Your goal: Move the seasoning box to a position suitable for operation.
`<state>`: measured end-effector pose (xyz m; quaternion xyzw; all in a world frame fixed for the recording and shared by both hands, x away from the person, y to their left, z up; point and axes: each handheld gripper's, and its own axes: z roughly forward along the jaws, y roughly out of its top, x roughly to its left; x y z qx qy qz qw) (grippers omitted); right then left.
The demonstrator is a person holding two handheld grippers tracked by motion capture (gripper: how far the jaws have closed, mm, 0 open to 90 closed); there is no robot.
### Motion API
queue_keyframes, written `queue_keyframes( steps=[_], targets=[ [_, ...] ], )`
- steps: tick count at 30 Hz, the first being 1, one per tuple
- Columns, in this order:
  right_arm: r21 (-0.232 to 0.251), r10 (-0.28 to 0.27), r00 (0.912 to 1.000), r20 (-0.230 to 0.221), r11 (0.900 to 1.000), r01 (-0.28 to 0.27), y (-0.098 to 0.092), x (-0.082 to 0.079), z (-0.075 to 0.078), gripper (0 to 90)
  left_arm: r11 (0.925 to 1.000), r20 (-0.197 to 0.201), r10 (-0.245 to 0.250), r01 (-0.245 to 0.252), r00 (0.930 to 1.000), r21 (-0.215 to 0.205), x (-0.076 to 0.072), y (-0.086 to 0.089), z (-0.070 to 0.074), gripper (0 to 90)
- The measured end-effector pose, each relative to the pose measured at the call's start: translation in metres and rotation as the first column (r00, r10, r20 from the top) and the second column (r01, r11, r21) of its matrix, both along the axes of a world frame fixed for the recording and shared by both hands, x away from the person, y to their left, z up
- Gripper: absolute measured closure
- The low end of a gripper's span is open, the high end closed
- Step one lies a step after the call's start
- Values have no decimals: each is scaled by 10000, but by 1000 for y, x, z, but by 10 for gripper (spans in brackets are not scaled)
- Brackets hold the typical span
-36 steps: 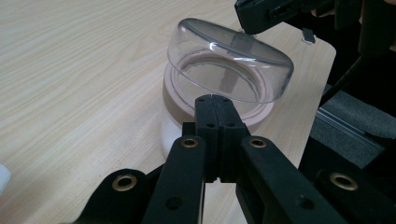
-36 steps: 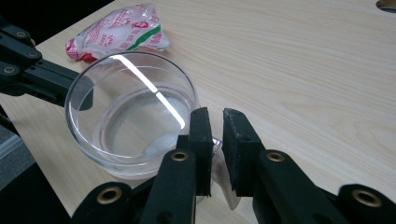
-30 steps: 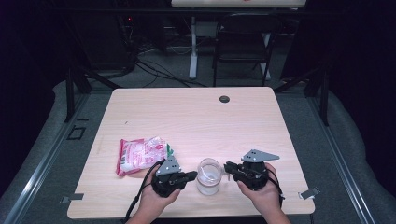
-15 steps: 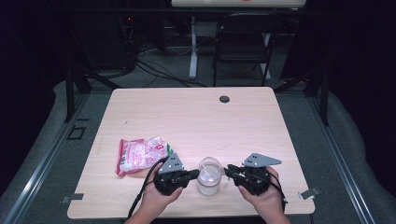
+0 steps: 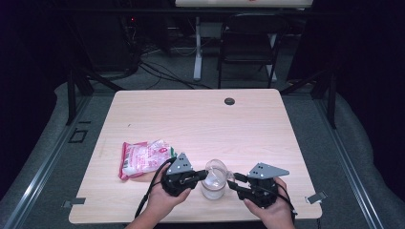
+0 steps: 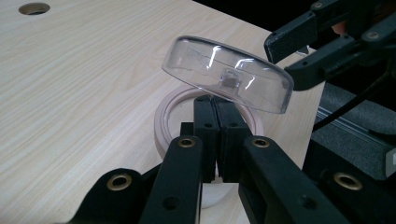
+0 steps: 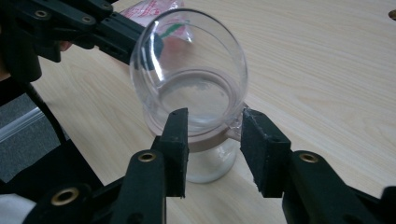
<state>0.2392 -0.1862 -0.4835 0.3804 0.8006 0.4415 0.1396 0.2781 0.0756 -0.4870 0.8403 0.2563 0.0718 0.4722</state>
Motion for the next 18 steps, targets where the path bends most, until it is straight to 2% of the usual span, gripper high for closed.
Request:
queue_keyframes(
  steps=[6,10,14,18],
  targets=[
    [-99,341,9994,96,9994,-340,9,-6,2,537,10000,-71,62,-61,10000,43,0,-2,3,834],
    [-208,407,9986,331,9990,-400,15,-7,1,485,9998,-57,180,-180,9998,-19,0,-3,4,775],
    [-443,484,9971,588,9980,-458,20,-8,-2,450,9997,113,226,-226,9997,-36,-1,-4,4,707],
    [-597,413,9960,789,9975,-367,24,-8,-4,446,9998,229,209,-209,9995,-3,-2,-6,4,678]
  ],
)
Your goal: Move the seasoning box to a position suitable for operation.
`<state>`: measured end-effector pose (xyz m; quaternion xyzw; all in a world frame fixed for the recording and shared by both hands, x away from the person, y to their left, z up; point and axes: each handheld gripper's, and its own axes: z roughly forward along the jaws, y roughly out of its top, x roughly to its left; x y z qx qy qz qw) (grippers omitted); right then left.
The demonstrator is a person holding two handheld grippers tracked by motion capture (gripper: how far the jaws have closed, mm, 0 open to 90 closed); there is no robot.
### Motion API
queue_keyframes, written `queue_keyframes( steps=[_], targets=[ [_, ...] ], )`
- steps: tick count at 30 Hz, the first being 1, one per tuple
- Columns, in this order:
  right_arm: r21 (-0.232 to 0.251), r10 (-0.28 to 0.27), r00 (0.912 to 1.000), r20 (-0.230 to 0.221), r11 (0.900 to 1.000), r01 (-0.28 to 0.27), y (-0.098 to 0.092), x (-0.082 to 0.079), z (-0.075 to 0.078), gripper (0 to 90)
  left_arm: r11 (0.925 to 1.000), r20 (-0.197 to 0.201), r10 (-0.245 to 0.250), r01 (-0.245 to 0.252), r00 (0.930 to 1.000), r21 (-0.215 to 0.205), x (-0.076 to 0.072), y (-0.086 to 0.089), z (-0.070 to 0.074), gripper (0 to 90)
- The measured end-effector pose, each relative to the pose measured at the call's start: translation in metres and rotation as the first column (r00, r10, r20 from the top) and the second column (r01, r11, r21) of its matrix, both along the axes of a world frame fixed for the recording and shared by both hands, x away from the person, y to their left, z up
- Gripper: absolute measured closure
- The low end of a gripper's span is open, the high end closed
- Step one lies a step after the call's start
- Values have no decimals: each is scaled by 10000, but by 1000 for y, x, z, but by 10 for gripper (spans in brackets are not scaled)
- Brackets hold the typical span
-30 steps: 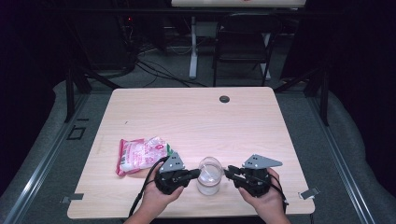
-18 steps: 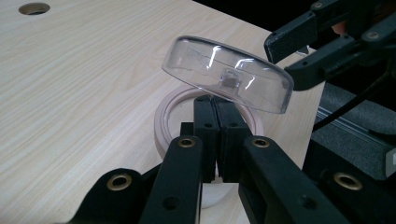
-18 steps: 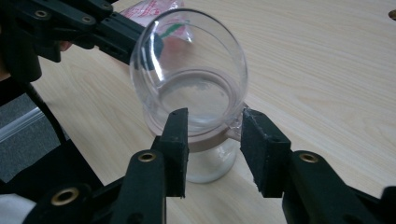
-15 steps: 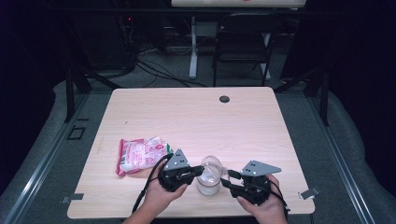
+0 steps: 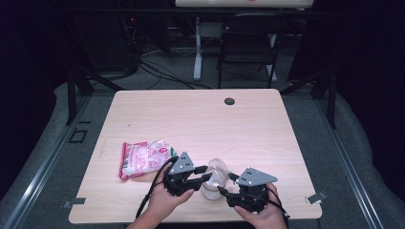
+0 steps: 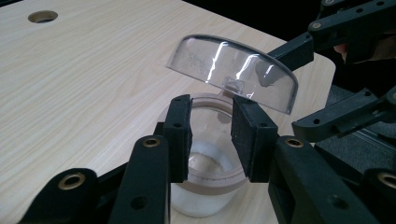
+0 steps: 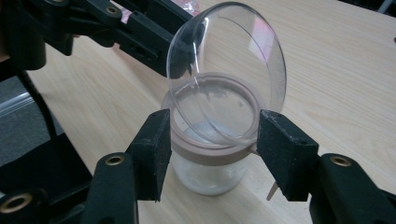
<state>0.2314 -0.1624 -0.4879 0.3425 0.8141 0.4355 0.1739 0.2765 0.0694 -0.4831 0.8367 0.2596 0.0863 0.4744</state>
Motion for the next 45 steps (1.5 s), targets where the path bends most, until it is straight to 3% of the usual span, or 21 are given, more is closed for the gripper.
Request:
queue_keyframes(
  steps=[17,30,38,39,40,42,43,44,45],
  targets=[
    [36,-180,9998,119,9998,179,-1,3,-4,456,9991,264,295,-303,9992,301,2,0,-5,603],
    [87,-176,9998,109,9998,175,-2,4,-5,456,9959,62,651,-654,9979,623,10,2,-19,555],
    [145,-175,9998,74,9997,174,-3,5,-5,459,9939,-57,690,-683,9976,871,11,-1,-26,577],
    [-67,157,9993,-345,9999,-159,-6,4,-2,460,9939,-20,663,-659,9978,890,11,-1,-26,584],
    [154,-193,9998,82,9997,191,-3,4,-5,462,9938,-64,681,-672,9977,880,10,-2,-27,600],
    [181,-169,9998,58,9997,168,-4,5,-5,464,9931,-38,601,-595,9982,1008,10,-3,-27,623],
    [69,239,9990,-365,9997,-237,-7,5,-3,467,9933,-11,578,-574,9983,1000,10,-3,-28,637],
    [188,-192,9998,56,9996,191,-4,5,-5,470,9936,-9,589,-586,9983,964,9,-3,-29,639],
    [172,-207,9998,65,9996,205,-5,5,-5,470,9936,18,588,-587,9983,962,10,-3,-29,640]
  ],
)
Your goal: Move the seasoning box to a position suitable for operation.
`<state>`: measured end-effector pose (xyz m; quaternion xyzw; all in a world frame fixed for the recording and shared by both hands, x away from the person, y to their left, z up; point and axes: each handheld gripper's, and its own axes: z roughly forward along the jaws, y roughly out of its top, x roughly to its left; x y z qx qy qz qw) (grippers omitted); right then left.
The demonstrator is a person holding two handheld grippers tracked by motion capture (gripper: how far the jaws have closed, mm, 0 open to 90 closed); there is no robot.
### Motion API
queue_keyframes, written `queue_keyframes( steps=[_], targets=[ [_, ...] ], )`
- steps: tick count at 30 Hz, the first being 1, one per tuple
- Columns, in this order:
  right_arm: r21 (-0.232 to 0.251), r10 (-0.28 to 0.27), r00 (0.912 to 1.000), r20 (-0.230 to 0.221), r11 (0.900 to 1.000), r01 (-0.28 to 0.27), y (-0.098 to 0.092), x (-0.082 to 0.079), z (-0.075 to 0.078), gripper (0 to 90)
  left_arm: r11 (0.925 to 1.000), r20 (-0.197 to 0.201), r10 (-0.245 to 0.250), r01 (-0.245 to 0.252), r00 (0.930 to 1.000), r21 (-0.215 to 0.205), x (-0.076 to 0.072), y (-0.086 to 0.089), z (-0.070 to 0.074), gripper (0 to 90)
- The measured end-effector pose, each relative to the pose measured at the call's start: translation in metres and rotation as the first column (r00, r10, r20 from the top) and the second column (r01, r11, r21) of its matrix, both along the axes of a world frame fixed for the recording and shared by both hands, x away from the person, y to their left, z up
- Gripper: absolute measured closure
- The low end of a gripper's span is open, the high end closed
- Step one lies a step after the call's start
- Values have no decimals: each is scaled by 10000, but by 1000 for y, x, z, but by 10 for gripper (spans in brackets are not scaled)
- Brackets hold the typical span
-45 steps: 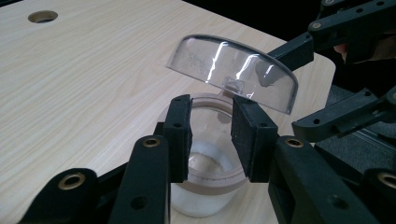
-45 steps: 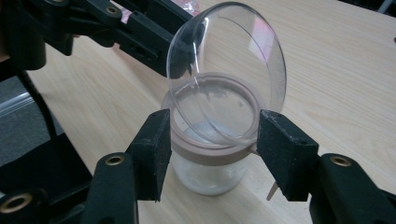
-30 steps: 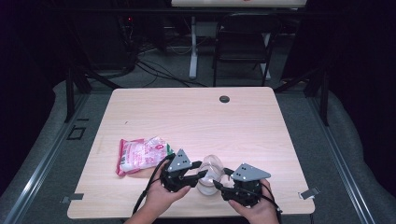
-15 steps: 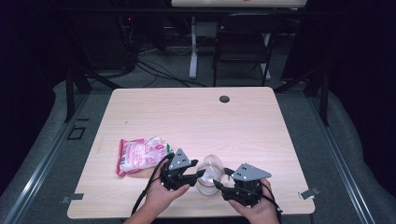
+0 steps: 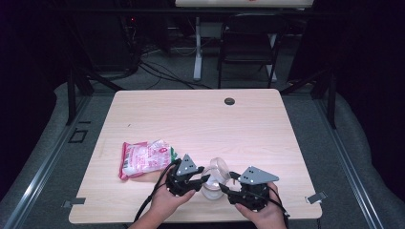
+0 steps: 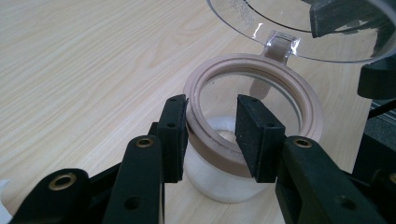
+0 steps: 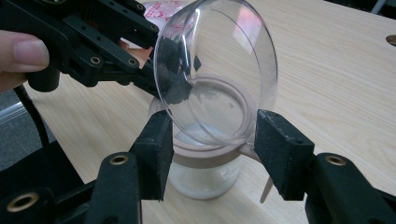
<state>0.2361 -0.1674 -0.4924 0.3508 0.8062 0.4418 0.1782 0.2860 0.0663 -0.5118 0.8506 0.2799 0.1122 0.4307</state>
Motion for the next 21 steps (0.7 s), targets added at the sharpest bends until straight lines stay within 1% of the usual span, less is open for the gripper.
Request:
queue_keyframes(
  steps=[6,9,11,15,17,21],
  targets=[
    [127,-117,9999,-19,9999,117,-4,1,0,471,10000,85,26,-26,10000,-81,0,1,-1,656],
    [192,-158,9999,-34,9997,158,-7,2,1,475,9999,66,31,-31,10000,-103,0,1,-1,658],
    [238,-229,9997,-55,9995,230,-10,3,1,490,10000,84,16,-15,10000,-93,-1,1,-1,659],
    [422,-185,9997,-160,9989,192,-13,3,2,539,10000,105,14,-14,9999,-84,-1,1,-1,660],
    [388,-145,9997,-191,9991,153,-15,3,3,545,10000,149,44,-43,9999,-82,-1,2,-1,675],
    [461,-169,9994,-294,9988,183,-20,4,4,558,9999,156,50,-49,9999,-92,-1,2,-1,677]
  ],
)
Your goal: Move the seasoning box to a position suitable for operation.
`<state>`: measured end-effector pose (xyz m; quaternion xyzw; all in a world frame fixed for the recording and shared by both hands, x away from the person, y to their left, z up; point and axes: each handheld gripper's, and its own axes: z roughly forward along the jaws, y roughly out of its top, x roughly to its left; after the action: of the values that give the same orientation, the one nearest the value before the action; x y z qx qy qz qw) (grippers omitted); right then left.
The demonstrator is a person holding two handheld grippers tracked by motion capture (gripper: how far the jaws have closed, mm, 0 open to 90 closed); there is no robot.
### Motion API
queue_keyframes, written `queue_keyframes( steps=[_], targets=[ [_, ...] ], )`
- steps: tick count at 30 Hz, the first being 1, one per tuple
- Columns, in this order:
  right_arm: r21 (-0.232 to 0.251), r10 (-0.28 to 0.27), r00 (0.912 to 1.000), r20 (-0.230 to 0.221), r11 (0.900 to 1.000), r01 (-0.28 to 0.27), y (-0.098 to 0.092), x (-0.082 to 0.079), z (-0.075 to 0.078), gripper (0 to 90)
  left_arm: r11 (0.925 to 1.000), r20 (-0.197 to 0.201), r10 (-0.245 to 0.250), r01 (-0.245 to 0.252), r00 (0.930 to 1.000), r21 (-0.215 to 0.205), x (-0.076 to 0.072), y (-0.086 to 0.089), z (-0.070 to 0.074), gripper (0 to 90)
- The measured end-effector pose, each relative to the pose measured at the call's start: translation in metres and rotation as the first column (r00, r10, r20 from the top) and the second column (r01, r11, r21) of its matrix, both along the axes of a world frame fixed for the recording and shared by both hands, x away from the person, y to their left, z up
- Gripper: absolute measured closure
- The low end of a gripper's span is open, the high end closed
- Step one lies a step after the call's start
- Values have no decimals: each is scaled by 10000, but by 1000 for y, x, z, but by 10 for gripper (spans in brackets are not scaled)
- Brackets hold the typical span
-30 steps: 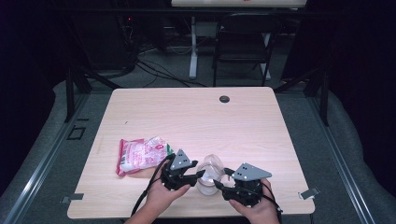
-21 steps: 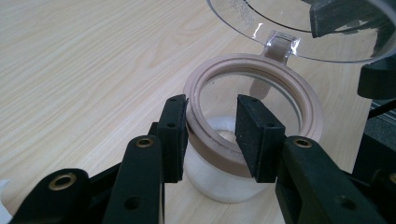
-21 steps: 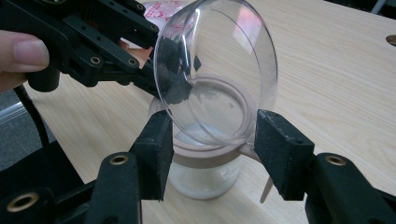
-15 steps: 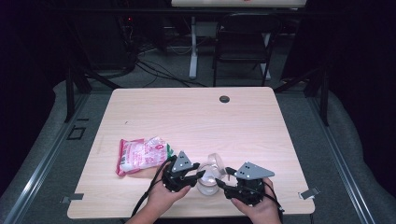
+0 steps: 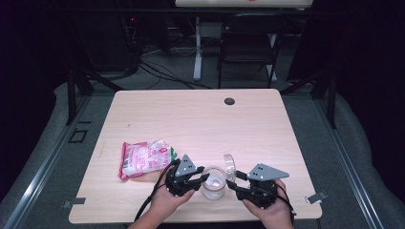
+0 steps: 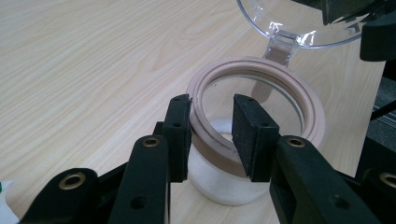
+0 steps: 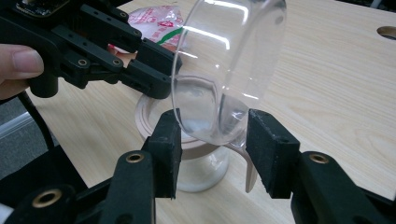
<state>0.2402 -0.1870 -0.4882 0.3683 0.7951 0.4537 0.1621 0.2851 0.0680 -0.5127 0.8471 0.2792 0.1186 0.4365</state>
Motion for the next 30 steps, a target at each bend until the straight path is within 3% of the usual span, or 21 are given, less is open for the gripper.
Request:
queue_keyframes(
  steps=[9,17,24,30],
  targets=[
    [-124,-249,9995,-204,9996,247,-9,4,-3,587,10000,25,20,-20,10000,-56,0,0,0,677],
    [-280,88,9996,-274,9996,-96,-9,8,-11,505,9999,6,130,-130,9999,-52,0,0,0,656],
    [-876,-132,9988,-480,9961,89,-10,15,-29,549,9978,129,400,-393,9991,-535,2,8,6,634],
    [-816,-492,9966,-663,9957,437,-13,21,-44,640,9967,176,567,-555,9982,-592,4,12,7,630]
  ],
)
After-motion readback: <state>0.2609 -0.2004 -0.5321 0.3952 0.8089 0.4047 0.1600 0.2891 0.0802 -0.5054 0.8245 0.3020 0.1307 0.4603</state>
